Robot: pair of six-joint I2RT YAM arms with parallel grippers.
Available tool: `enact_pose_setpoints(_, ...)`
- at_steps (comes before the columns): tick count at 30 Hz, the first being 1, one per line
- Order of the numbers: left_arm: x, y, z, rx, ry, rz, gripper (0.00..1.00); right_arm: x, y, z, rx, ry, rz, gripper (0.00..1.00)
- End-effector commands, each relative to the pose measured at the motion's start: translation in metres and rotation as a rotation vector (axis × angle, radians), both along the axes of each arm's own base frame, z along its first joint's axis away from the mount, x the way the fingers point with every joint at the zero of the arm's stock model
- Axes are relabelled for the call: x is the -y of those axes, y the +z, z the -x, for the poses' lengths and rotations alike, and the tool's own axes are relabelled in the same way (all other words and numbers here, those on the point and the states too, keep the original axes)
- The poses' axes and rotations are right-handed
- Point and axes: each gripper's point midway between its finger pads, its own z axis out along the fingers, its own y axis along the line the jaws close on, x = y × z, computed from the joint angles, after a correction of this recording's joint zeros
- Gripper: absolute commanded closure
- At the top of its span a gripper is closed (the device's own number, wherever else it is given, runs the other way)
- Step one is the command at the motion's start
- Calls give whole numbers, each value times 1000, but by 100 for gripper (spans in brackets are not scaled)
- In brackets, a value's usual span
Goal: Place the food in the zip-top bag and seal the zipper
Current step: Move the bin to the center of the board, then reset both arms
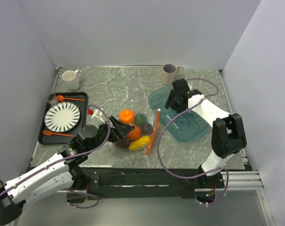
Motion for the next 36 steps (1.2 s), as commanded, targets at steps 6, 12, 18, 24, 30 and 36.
enact_pose_setpoints(6, -14, -15, -25, -57, 108, -253, 1, -4, -45, 61, -99, 3, -11, 34)
enact_pose_setpoints(12, -16, -8, -48, -59, 141, -319, 1, -67, -47, 80, -114, 104, -70, 34)
enact_pose_setpoints(18, -19, 5, -66, -52, 130, -324, 1, -108, -36, 63, -98, 129, -137, 33)
enact_pose_setpoints(24, -27, 13, -76, -36, 175, -373, 1, -93, -9, 35, 2, 111, -40, 33)
enact_pose_setpoints(30, -44, 23, -85, 11, 250, -441, 1, -62, 28, 24, 167, 138, 14, 31)
enact_pose_setpoints(36, -56, 35, -94, 36, 328, -467, 1, -12, 62, 14, 301, 121, 50, 30)
